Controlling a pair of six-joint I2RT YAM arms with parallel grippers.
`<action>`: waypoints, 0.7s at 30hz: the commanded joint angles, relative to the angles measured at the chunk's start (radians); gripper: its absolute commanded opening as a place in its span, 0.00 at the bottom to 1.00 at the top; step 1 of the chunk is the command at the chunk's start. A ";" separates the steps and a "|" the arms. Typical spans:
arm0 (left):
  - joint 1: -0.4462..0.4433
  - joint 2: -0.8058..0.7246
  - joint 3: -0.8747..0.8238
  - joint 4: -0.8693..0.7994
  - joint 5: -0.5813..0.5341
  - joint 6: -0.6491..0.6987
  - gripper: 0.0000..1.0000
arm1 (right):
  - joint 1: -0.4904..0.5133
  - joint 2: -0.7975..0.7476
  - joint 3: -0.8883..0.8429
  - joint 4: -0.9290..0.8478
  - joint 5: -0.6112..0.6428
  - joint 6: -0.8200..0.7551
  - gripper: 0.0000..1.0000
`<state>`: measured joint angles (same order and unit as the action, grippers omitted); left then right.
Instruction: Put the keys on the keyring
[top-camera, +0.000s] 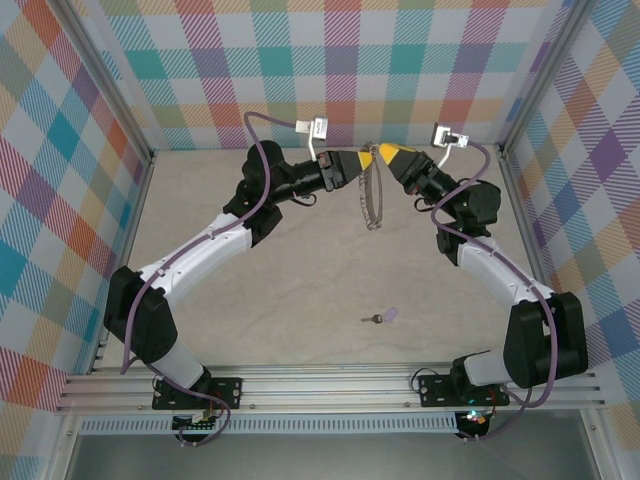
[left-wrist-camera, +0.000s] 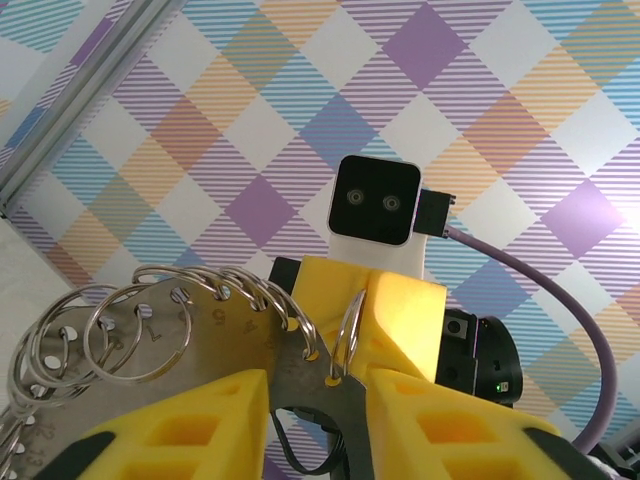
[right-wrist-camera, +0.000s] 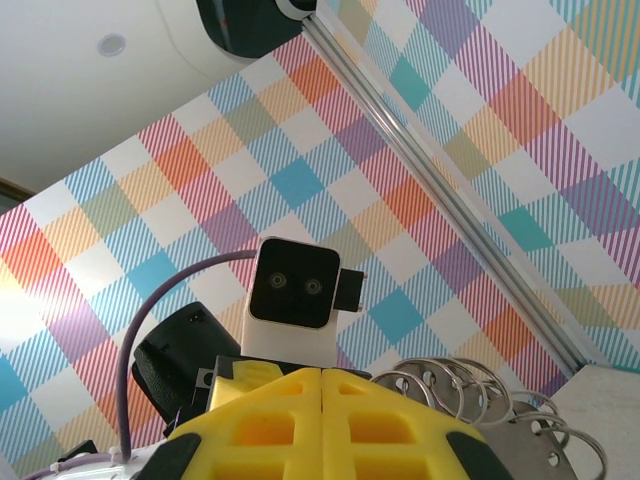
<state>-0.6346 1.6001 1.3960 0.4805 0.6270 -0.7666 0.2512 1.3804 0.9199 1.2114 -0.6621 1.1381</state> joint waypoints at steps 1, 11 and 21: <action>-0.016 0.002 0.020 0.063 0.001 0.005 0.35 | 0.008 0.002 0.028 0.066 0.008 0.008 0.00; -0.017 -0.010 0.010 0.076 -0.008 0.017 0.38 | 0.008 0.012 0.031 0.071 -0.001 0.021 0.00; -0.020 0.022 0.030 0.091 0.004 0.012 0.32 | 0.009 0.016 0.036 0.070 -0.015 0.027 0.00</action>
<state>-0.6399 1.6081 1.3975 0.5198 0.6193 -0.7662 0.2523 1.4040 0.9199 1.2118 -0.6689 1.1530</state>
